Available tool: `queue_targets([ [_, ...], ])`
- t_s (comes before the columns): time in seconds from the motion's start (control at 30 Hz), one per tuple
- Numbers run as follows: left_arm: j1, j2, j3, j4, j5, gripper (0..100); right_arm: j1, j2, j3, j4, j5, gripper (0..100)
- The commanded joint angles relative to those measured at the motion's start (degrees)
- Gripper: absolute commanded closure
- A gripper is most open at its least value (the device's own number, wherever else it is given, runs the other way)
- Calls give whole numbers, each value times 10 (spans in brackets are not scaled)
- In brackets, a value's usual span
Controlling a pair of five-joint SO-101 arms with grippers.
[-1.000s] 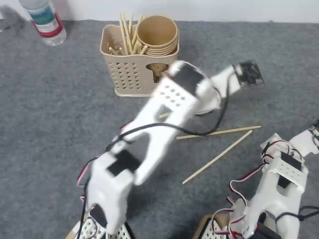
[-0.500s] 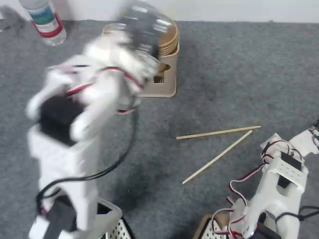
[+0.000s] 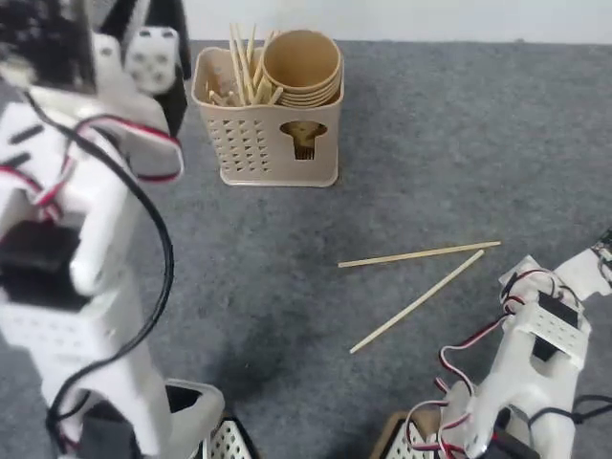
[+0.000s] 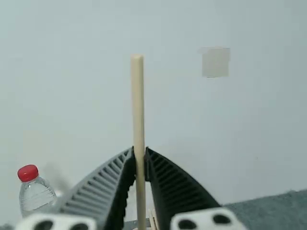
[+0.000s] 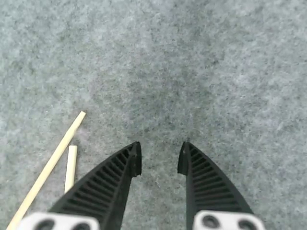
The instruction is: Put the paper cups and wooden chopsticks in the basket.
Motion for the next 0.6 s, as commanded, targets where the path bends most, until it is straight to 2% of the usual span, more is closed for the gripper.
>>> queue_targets([
  [0.0, -25, -4, 72, -90, 36, 988, 0, -15, -25, -5, 9, 858],
  [0.2, -41, -6, 286, -333, 67, 988, -4, -15, -25, -9, 9, 858],
  [0.33, -37, -1, 378, -474, 68, 988, -10, -15, -25, -9, 9, 858],
  [0.43, -28, -1, 427, -532, 64, 987, -17, -17, -25, -9, 9, 858],
  [0.57, -22, -1, 471, -569, 64, 984, -18, -17, -25, -9, 9, 858],
])
